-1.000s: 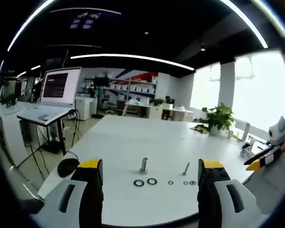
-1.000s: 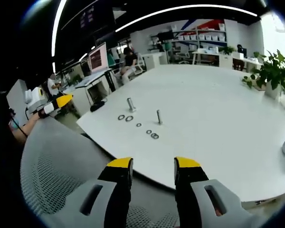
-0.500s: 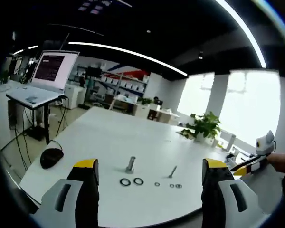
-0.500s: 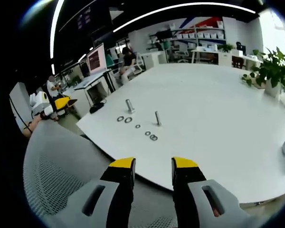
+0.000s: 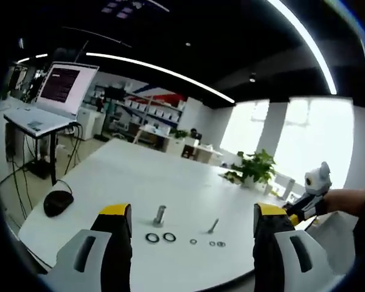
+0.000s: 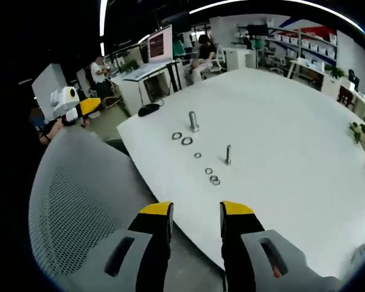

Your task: Place the washer onto the threaded stud by aligning its center hole with the stud, sliding it down to the base, and recovering from edge contact or off-axis alignment until the washer reaches the visible bottom stop.

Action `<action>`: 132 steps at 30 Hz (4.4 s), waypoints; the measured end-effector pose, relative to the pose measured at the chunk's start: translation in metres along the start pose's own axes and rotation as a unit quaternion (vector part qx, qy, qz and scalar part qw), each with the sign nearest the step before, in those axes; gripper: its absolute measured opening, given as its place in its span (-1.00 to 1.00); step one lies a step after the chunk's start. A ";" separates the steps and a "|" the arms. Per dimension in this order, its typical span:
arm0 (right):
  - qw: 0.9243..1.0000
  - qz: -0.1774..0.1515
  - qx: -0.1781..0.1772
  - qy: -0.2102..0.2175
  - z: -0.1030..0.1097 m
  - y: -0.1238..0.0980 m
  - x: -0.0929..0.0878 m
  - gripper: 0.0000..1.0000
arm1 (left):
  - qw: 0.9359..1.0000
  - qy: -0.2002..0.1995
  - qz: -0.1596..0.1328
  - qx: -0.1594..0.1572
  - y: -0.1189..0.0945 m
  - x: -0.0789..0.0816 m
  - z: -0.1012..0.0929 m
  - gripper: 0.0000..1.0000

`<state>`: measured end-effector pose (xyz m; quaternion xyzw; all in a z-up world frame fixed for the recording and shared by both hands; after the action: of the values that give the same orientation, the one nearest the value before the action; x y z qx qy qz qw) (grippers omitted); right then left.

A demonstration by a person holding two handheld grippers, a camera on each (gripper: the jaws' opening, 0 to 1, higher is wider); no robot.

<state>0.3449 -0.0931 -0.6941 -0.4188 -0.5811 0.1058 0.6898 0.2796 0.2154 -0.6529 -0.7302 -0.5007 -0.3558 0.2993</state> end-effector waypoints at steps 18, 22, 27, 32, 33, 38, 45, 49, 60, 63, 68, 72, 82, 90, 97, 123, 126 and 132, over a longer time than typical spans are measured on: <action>0.995 0.045 0.065 -0.056 -0.012 0.062 0.027 -0.31 | 0.998 0.014 0.058 0.022 0.004 -0.011 0.005 0.63; 0.991 0.073 0.077 -0.082 -0.018 0.077 0.028 -0.29 | 0.998 0.010 0.060 0.017 0.004 -0.011 0.004 0.59; 0.985 0.096 0.103 -0.101 -0.011 0.091 0.031 -0.27 | 0.997 0.022 0.065 0.020 0.004 -0.012 0.005 0.62; 0.977 0.125 0.112 -0.134 -0.010 0.106 0.020 -0.28 | 0.996 0.079 0.043 -0.001 0.010 0.002 -0.012 0.99; 0.974 0.132 0.109 -0.145 -0.013 0.109 0.017 -0.30 | 0.993 0.102 0.062 -0.001 0.010 -0.001 -0.014 0.92; 0.967 0.165 0.111 -0.162 -0.020 0.116 0.011 -0.33 | 0.990 0.112 0.082 -0.015 0.021 0.004 -0.027 0.85; 0.961 0.186 0.122 -0.165 -0.023 0.133 0.006 -0.36 | 0.988 0.108 0.110 -0.001 0.027 -0.004 -0.009 0.58; 0.955 0.200 0.120 -0.182 -0.026 0.146 -0.005 -0.39 | 0.983 0.128 0.131 0.004 0.025 -0.011 -0.007 0.43; 0.952 0.192 0.106 -0.214 -0.032 0.156 -0.019 -0.41 | 0.983 0.120 0.140 0.009 0.025 -0.013 -0.003 0.18; 0.952 0.188 0.102 -0.220 -0.035 0.159 -0.016 -0.47 | 0.982 0.122 0.142 0.010 0.025 -0.014 -0.003 0.07; 0.940 0.203 0.112 -0.250 -0.035 0.163 -0.018 -0.47 | 0.983 0.117 0.144 0.012 0.025 -0.014 -0.001 0.04; 0.944 0.196 0.118 -0.237 -0.033 0.164 -0.017 -0.48 | 0.983 0.118 0.142 0.008 0.026 -0.014 -0.003 -0.01; 0.951 0.181 0.109 -0.224 -0.035 0.165 -0.017 -0.57 | 0.982 0.115 0.152 0.011 0.025 -0.017 -0.003 -0.12; 0.953 0.180 0.103 -0.222 -0.037 0.164 -0.018 -0.71 | 0.982 0.115 0.151 0.012 0.025 -0.018 -0.003 -0.12; 0.954 0.174 0.104 -0.219 -0.037 0.164 -0.019 -0.71 | 0.982 0.113 0.153 0.011 0.025 -0.018 -0.004 -0.15; 0.964 0.149 0.099 -0.197 -0.037 0.167 -0.016 -0.73 | 0.981 0.108 0.159 0.013 0.025 -0.021 -0.006 -0.22; 0.964 0.151 0.102 -0.193 -0.036 0.166 -0.015 -0.73 | 0.981 0.109 0.159 0.011 0.025 -0.021 -0.006 -0.23; 0.966 0.143 0.091 -0.193 -0.042 0.161 -0.007 -0.73 | 0.981 0.109 0.159 0.012 0.025 -0.021 -0.006 -0.23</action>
<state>0.4352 -0.0161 -0.8107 -0.4040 -0.6255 0.3346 0.5775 0.2966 0.1924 -0.6685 -0.7534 -0.3468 -0.3751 0.4140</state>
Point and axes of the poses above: the point that each gripper's makers call its tool centre point, and the gripper's own axes: y roughly forward along the fingers, z roughly to its left, x roughly out of its top, the point moved 5 cm from there along -y, roughly backward along the fingers, and after that the axes turned 14 degrees about -y, right-handed, at the moved point
